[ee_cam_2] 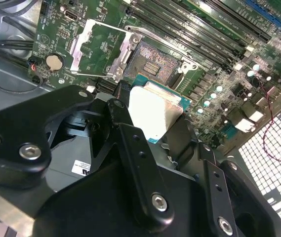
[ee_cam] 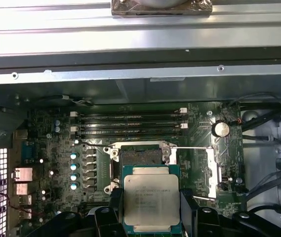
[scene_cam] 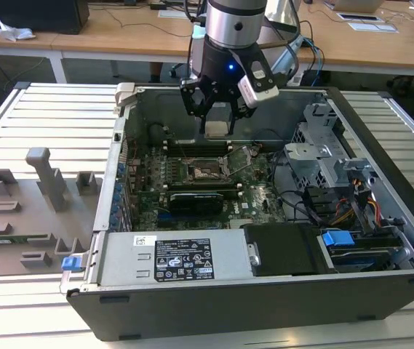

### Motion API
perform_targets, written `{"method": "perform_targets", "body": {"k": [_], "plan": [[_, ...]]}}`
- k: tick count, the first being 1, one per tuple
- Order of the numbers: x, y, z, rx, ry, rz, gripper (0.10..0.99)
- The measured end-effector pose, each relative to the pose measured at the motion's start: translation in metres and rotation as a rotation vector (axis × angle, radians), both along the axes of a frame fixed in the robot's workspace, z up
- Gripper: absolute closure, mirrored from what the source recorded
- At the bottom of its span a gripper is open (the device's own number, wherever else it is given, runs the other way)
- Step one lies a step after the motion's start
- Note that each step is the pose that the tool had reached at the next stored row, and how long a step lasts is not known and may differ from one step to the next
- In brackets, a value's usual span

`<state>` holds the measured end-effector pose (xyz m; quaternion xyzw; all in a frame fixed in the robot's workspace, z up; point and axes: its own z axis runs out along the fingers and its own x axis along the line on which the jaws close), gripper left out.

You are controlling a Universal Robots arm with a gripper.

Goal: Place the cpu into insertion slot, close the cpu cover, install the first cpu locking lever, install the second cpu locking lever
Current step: 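Place the cpu into insertion slot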

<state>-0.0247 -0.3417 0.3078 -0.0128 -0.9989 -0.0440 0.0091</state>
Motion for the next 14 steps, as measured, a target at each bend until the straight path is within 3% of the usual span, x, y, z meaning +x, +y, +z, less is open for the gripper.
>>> {"method": "perform_targets", "body": {"k": [9, 12, 13, 14], "plan": [[0.0, 0.0003, -0.0084, -0.006, 0.0, 0.0, 0.545], [0.0, 0.0015, -0.01, -0.027, 0.0, 0.0, 0.545], [0.0001, 0.0031, -0.011, -0.044, 0.0001, 0.0, 0.545], [0.0001, 0.005, -0.0123, -0.051, 0.0, 0.0, 0.545]]}}
